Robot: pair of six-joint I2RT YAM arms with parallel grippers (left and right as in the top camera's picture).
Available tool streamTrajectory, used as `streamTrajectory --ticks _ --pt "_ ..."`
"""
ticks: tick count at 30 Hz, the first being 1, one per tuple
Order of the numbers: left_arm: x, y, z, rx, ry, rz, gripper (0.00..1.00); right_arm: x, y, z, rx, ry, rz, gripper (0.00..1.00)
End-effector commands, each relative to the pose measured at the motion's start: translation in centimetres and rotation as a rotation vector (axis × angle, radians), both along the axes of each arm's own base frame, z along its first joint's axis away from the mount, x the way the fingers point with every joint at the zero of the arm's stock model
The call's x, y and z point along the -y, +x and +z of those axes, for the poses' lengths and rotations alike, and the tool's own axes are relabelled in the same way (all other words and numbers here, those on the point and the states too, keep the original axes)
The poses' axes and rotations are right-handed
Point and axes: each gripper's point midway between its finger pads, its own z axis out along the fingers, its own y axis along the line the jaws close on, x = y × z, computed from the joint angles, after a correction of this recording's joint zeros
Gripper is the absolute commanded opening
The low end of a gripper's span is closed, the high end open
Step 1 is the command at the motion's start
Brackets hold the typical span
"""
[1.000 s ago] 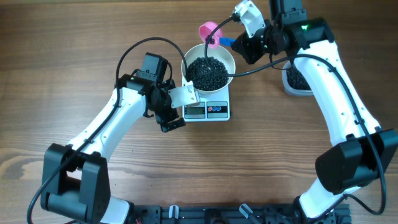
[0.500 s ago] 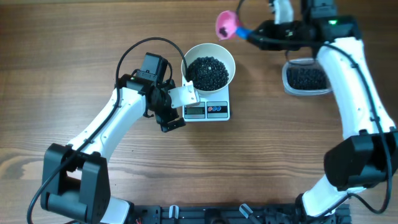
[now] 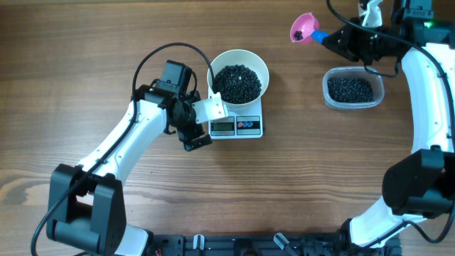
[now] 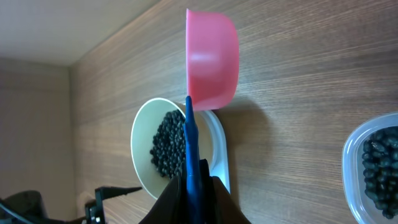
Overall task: Scoop item into bowl and weigh 150g on scale
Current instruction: 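Move the scoop to the plastic tub and drop it in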
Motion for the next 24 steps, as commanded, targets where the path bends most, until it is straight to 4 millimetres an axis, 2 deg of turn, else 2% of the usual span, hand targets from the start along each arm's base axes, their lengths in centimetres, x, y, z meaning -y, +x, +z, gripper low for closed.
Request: streamTrajectory --ticks 1,3,9,13,16,18,20,24 --pt "0.3 -0.3 -0.3 -0.011 -0.009 -0.022 1.00 -1.7 0.2 2.9 0.110 0.048 0.087 0.04" --pt "0.3 -0.3 -0.3 -0.012 -0.009 -0.022 1.00 -4.9 -0.3 4.6 0.209 0.115 0.236 0.04" --pt "0.3 -0.3 -0.3 -0.012 -0.009 -0.022 1.00 -10.4 -1.3 4.2 0.253 0.051 0.374 0.04" --pt "0.3 -0.3 -0.3 -0.012 -0.009 -0.022 1.00 -11.7 -1.6 4.2 0.255 0.055 0.400 0.04" --pt "0.3 -0.3 -0.3 -0.012 -0.009 -0.022 1.00 -11.3 -1.5 4.2 0.232 0.067 0.370 0.04" --pt "0.3 -0.3 -0.3 -0.011 -0.009 -0.022 1.00 -10.1 -1.2 4.1 0.160 0.105 0.283 0.04" --pt "0.3 -0.3 -0.3 -0.011 -0.009 -0.022 1.00 -7.6 -1.2 3.5 0.057 0.142 0.168 0.04" --pt "0.3 -0.3 -0.3 -0.012 -0.009 -0.022 1.00 -1.5 -2.6 1.9 -0.131 0.181 -0.020 0.04"
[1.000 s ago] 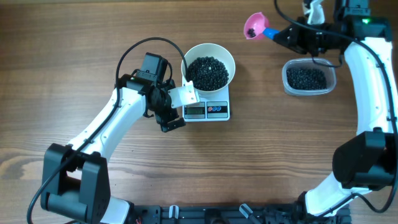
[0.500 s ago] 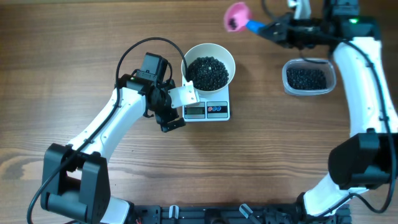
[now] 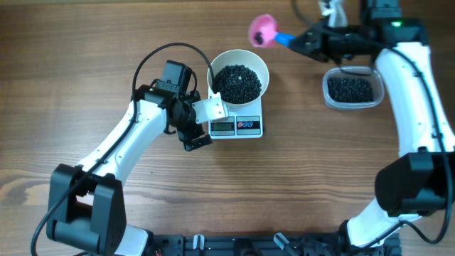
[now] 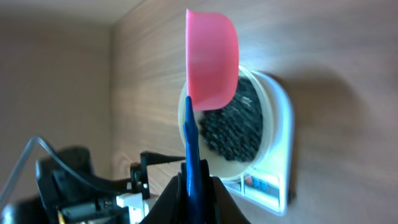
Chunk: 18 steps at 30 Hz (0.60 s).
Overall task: Scoop item into bowl and weigh 150g on scale
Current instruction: 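Move the scoop to the plastic tub and drop it in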
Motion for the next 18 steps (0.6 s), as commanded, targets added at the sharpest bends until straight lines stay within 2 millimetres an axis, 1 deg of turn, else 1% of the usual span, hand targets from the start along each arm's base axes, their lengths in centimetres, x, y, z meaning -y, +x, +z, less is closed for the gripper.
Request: streamTrajectory --ticks 1,2,3,4,7,8,11,12,13,14,18 --pt "0.3 -0.3 -0.3 -0.011 -0.009 -0.022 1.00 5.8 -0.8 0.5 -0.127 0.032 -0.190 0.04" --pt "0.3 -0.3 -0.3 -0.011 -0.009 -0.022 1.00 7.5 -1.3 0.2 -0.165 0.038 -0.234 0.04" --pt "0.3 -0.3 -0.3 -0.012 -0.009 -0.022 1.00 9.6 -1.7 0.0 -0.196 0.046 -0.289 0.04" --pt "0.3 -0.3 -0.3 -0.012 -0.009 -0.022 1.00 11.2 -1.9 -0.1 -0.210 0.053 -0.329 0.04" --pt "0.3 -0.3 -0.3 -0.012 -0.009 -0.022 1.00 15.3 -2.9 -0.3 -0.252 0.073 -0.436 0.04" --pt "0.3 -0.3 -0.3 -0.012 -0.009 -0.022 1.00 16.1 -3.3 -0.4 -0.267 0.079 -0.459 0.04" --pt "0.3 -0.3 -0.3 -0.012 -0.009 -0.022 1.00 17.5 -4.6 -1.0 -0.330 0.077 -0.508 0.04" --pt "0.3 -0.3 -0.3 -0.012 -0.009 -0.022 1.00 18.2 -5.6 -1.7 -0.383 0.036 -0.534 0.04" --pt "0.3 -0.3 -0.3 -0.012 -0.009 -0.022 1.00 18.4 -6.1 -2.2 -0.406 0.007 -0.543 0.04" --pt "0.3 -0.3 -0.3 -0.012 -0.009 -0.022 1.00 18.6 -6.3 -2.4 -0.415 -0.012 -0.549 0.04" --pt "0.3 -0.3 -0.3 -0.012 -0.009 -0.022 1.00 18.7 -6.3 -2.5 -0.414 -0.018 -0.550 0.05"
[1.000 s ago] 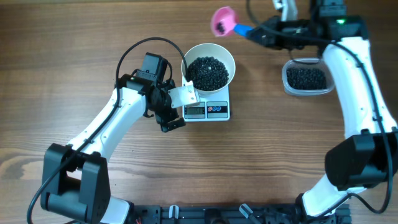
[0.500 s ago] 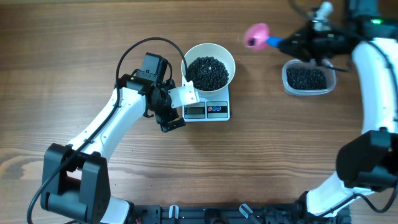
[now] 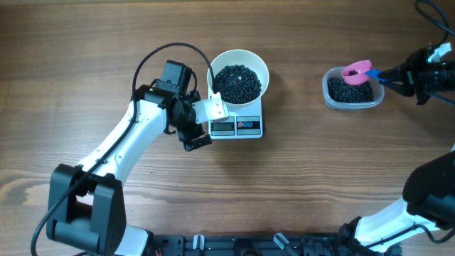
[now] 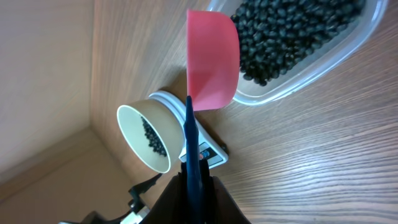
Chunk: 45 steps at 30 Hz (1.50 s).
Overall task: Scoop item into bowl and weigh 150g on scale
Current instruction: 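Move the scoop to the plastic tub and drop it in, then open the right gripper and raise it away from the tub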
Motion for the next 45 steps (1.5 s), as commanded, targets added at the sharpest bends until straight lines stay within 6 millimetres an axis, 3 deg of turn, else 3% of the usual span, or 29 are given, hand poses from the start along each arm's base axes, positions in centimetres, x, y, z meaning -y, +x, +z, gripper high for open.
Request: streamTrajectory --ticks 1,7,12,13,15,22,26,29,31,32,33,36,38,42,45 --pt "0.3 -0.3 -0.3 -0.012 -0.009 -0.022 1.00 0.5 -0.2 0.7 0.012 -0.050 -0.004 0.06" --pt "0.3 -0.3 -0.3 -0.012 -0.009 -0.022 1.00 0.4 -0.1 0.5 -0.018 -0.039 -0.040 0.07" --pt "0.3 -0.3 -0.3 -0.012 -0.009 -0.022 1.00 -0.8 0.6 0.4 0.001 -0.056 -0.001 0.25" --pt "0.3 -0.3 -0.3 -0.012 -0.009 -0.022 1.00 -0.4 0.7 0.2 -0.002 -0.082 -0.003 0.28" --pt "0.3 -0.3 -0.3 -0.012 -0.009 -0.022 1.00 0.8 0.4 -0.6 -0.049 -0.150 -0.041 0.44" --pt "0.3 -0.3 -0.3 -0.012 -0.009 -0.022 1.00 3.8 -0.1 -1.9 -0.133 -0.310 -0.136 0.57" --pt "0.3 -0.3 -0.3 -0.012 -0.009 -0.023 1.00 4.8 1.7 -1.4 -0.067 -0.333 -0.180 0.67" --pt "0.3 -0.3 -0.3 -0.012 -0.009 -0.022 1.00 5.2 3.1 -0.9 -0.036 -0.310 -0.263 0.64" --pt "0.3 -0.3 -0.3 -0.012 -0.009 -0.022 1.00 5.2 3.8 -0.7 -0.010 -0.312 -0.272 0.41" --pt "0.3 -0.4 -0.3 -0.012 -0.009 -0.023 1.00 5.0 4.3 -0.5 0.014 -0.326 -0.259 0.18" --pt "0.3 -0.3 -0.3 -0.012 -0.009 -0.023 1.00 5.0 5.0 -0.4 0.038 -0.346 -0.254 0.04" --pt "0.3 -0.3 -0.3 -0.012 -0.009 -0.023 1.00 3.6 7.8 -0.5 0.136 -0.364 -0.224 0.04" --pt "0.3 -0.4 -0.3 -0.012 -0.009 -0.023 1.00 2.3 8.3 -1.5 0.099 -0.332 -0.238 0.04" --pt "0.3 -0.3 -0.3 -0.012 -0.009 -0.023 1.00 -0.7 4.8 -4.5 -0.139 -0.261 -0.223 0.05" --pt "0.3 -0.4 -0.3 -0.012 -0.009 -0.023 1.00 -2.1 1.1 -5.2 -0.300 -0.235 -0.187 0.05"
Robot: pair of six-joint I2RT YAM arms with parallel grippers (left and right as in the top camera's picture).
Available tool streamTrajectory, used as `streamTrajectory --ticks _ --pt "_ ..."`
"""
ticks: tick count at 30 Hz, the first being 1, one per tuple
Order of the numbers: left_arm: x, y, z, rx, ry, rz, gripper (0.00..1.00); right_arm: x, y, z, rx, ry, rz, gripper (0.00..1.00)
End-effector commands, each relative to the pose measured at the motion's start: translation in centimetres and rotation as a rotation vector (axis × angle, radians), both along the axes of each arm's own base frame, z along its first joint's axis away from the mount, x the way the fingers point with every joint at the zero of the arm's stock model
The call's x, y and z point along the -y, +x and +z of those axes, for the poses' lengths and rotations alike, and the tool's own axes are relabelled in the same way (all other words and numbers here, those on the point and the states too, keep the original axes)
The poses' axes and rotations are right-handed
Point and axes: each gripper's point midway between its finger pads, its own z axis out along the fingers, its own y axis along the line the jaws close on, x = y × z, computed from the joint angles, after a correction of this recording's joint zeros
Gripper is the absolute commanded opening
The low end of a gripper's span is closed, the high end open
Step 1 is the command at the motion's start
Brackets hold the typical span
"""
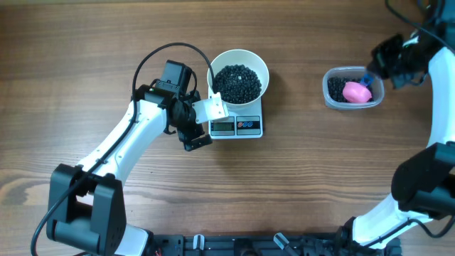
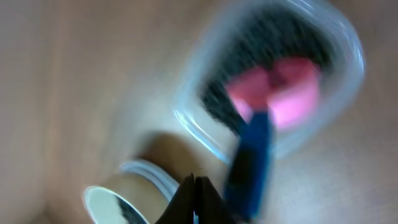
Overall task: Scoop item into bowl and weigh 150g on scale
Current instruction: 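Open the right gripper and raise it away from the tub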
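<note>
The pink scoop with its blue handle lies in the clear container of black beans at the right. My right gripper is just beyond the container's far right corner. The right wrist view is badly blurred, but its jaws meet with nothing between them, and the blue handle passes to their right. The white bowl full of black beans stands on the small scale. My left gripper rests against the bowl's near left rim; its jaw state does not show.
The left arm reaches diagonally from the front left up to the scale. The right arm comes along the right edge. Bare wooden tabletop lies between scale and container.
The scoop hung level above the container in my right gripper; now it lies in the beans and the jaws are shut beside its handle. The gripper has shifted left. The left arm is unchanged.
My right gripper held the scoop by the handle behind the container, then close to the bowl's far rim, then back over the container at the right. Now the scoop lies in the container, out of the jaws. The left arm stayed at the bowl throughout.
</note>
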Motion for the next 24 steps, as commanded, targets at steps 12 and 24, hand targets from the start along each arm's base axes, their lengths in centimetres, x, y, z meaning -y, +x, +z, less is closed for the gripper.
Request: streamTrajectory --ticks 12,24 --pt "0.3 -0.3 -0.3 -0.012 -0.009 -0.023 1.00 -2.4 -1.6 0.1 -0.048 0.160 0.075 0.08" --pt "0.3 -0.3 -0.3 -0.012 -0.009 -0.023 1.00 -1.8 4.3 3.3 0.259 0.149 0.141 1.00"
